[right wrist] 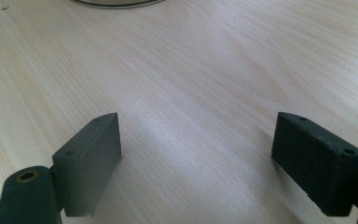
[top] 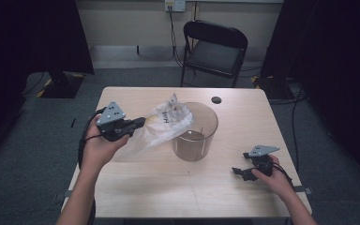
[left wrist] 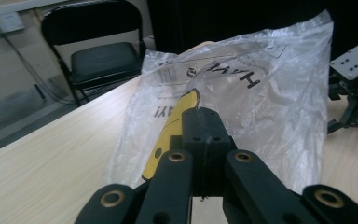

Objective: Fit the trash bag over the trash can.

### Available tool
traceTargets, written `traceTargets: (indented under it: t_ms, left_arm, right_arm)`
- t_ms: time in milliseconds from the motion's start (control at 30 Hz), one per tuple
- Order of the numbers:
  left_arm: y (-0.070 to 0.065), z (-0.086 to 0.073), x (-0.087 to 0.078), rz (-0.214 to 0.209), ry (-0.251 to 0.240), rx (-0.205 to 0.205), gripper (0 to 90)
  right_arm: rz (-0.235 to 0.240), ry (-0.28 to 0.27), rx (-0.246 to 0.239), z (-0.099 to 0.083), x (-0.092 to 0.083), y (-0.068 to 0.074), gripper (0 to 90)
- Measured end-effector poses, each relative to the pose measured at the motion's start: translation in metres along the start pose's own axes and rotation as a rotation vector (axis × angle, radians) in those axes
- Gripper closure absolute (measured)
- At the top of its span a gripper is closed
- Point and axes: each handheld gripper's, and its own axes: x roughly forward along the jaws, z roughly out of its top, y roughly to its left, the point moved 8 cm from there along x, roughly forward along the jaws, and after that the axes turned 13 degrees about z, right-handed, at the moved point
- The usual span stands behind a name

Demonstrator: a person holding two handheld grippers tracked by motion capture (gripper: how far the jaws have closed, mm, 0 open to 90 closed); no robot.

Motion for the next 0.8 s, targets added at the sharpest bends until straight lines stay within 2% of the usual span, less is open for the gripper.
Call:
traceTargets:
  t_ms: [133,233,367,433,633,800]
  left_arm:
    - [-0.013,0.001,0.014,-0.032,0.004,0.015,90.0]
    - [-0.016,0.0,0.019,-0.04,0.008,0.013,90.0]
    - [-0.016,-0.002,0.028,-0.043,0.019,0.026,90.0]
    - [-0.018,-0.002,0.032,-0.051,0.024,0.035,90.0]
    - [-0.025,-0.002,0.039,-0.065,0.026,0.066,90.0]
    - [-0.029,-0.001,0.041,-0.074,0.023,0.061,90.0]
  right_arm:
    - [-0.001,0.002,-0.006,0.0,0.0,0.0,15.6]
    - [-0.007,-0.002,-0.011,0.002,-0.002,0.0,15.8]
    - [0.006,-0.049,0.013,0.012,-0.008,0.001,15.7]
    - [0.015,-0.069,0.014,0.021,-0.012,0.004,15.7]
    - [0.043,-0.186,-0.002,0.061,-0.03,0.016,15.7]
    - [0.052,-0.198,-0.035,0.085,-0.041,0.022,15.7]
